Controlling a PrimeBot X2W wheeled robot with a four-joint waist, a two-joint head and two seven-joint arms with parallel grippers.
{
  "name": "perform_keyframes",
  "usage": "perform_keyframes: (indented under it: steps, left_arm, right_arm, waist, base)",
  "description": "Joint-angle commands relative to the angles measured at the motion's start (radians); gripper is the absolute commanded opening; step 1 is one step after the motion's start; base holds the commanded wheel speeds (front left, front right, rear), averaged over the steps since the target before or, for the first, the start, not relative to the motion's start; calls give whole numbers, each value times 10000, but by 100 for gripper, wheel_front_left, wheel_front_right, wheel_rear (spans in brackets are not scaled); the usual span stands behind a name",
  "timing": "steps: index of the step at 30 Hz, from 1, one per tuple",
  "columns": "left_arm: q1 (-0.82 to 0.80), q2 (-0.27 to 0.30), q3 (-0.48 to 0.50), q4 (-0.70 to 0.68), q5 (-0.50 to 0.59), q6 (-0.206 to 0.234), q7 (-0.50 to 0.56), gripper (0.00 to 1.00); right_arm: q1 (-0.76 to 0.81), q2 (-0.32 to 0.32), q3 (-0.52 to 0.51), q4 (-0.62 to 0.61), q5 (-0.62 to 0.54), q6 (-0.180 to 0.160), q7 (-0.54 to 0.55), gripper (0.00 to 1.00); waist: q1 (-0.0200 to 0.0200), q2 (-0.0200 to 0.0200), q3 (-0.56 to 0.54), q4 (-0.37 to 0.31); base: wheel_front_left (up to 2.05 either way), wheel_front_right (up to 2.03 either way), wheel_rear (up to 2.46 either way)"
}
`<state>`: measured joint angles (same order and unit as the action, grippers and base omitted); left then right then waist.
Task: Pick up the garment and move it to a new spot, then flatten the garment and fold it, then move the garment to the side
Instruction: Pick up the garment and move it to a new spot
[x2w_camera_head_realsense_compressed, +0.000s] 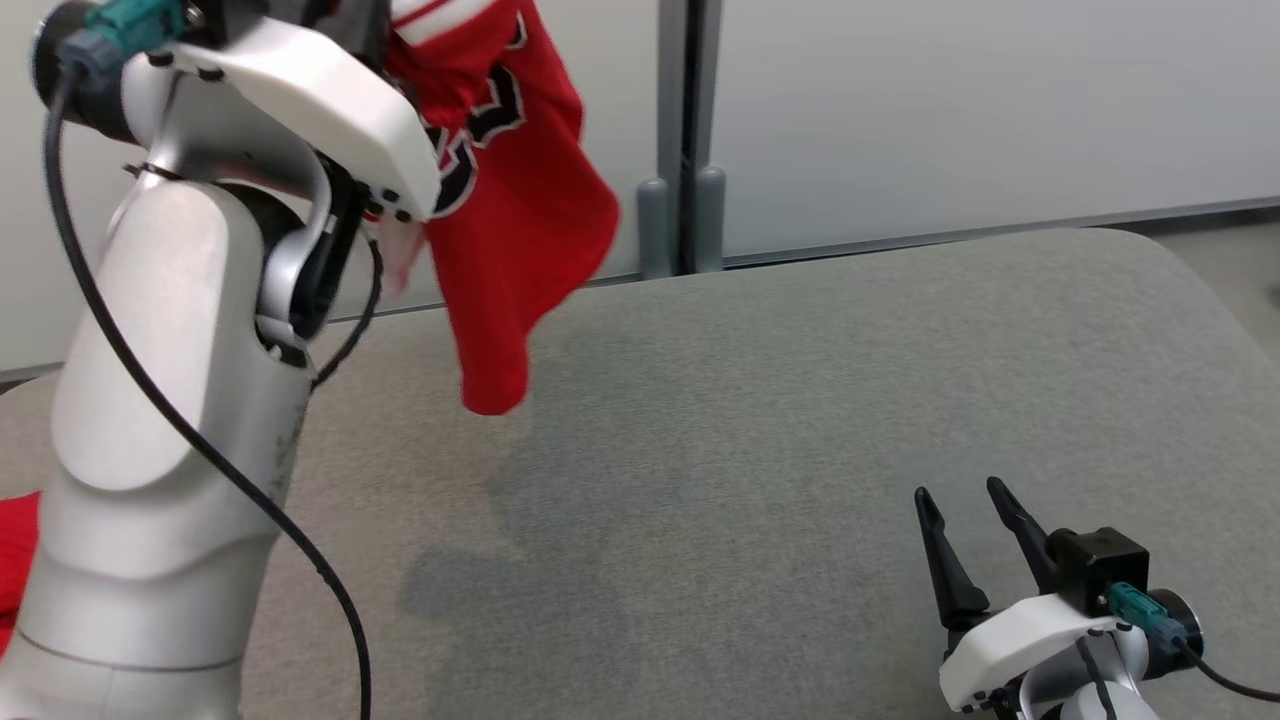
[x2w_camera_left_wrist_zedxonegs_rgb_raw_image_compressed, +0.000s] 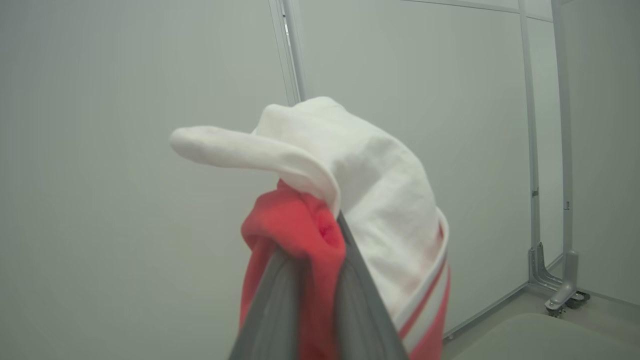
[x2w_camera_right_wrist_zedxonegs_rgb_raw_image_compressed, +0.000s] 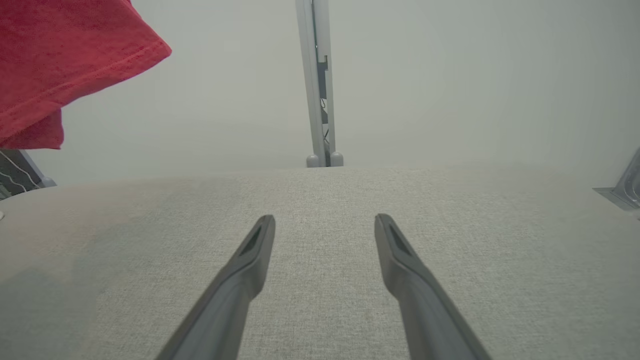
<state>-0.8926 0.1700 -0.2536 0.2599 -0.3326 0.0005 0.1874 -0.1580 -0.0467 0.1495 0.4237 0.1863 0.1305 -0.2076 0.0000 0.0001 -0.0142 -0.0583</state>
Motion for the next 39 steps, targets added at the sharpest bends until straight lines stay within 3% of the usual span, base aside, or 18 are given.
perform_keyframes:
  steps: [1,11,20,21,22,27,30,36,39]
  left_arm:
    - [258,-8,-78,-117,105,-34,-46,0]
    - [2509,-720,-1077,-713,-512,-250,-265,0]
    - [4364,-1019,-2318,1773,-471,-56,-542,0]
    - [4441,-1058,-2470,2008,-442,-120,-661,43]
    - [4544,-1069,-2582,2273,-497,-184,-778,100]
    - [4856,-1140,-2622,3148,-1238,-259,-1319,100]
    - [5014,-1179,-2507,2912,-1848,-118,-1941,100]
    - [5848,-1138,-1960,1928,-2427,565,-3717,100]
    - [6427,-813,-1558,1331,-2288,813,-4244,100]
  right_arm:
    - [-5,-72,-31,-63,-70,4,28,100]
    - [73,-63,-315,-343,-75,5,44,100]
    - [-327,-68,29,-271,197,4,-102,100]
    - [-324,-64,13,-244,190,4,-109,100]
    - [-305,-66,-18,-220,177,4,-125,100]
    - [-245,-68,-179,-113,114,5,-151,100]
    - [-128,-71,-415,-88,36,5,-192,100]
    - [71,-72,-761,-137,-103,4,-114,100]
    - [192,-71,-966,-238,-196,4,-34,100]
  waist:
    - [0,-1,108,-781]
    - [0,-1,744,-1996]
    - [0,-1,1186,-2479]
    - [0,-1,1195,-2449]
    - [0,-1,1188,-2397]
    - [0,-1,1057,-1981]
    - [0,-1,872,-1574]
    - [0,-1,536,-748]
    - [0,-1,390,-341]
  base:
    - [0,0,0]
    - [0,0,0]
    - [0,0,0]
    - [0,0,0]
    - [0,0,0]
    - [0,0,0]
    - [0,0,0]
    - [0,0,0]
    - [0,0,0]
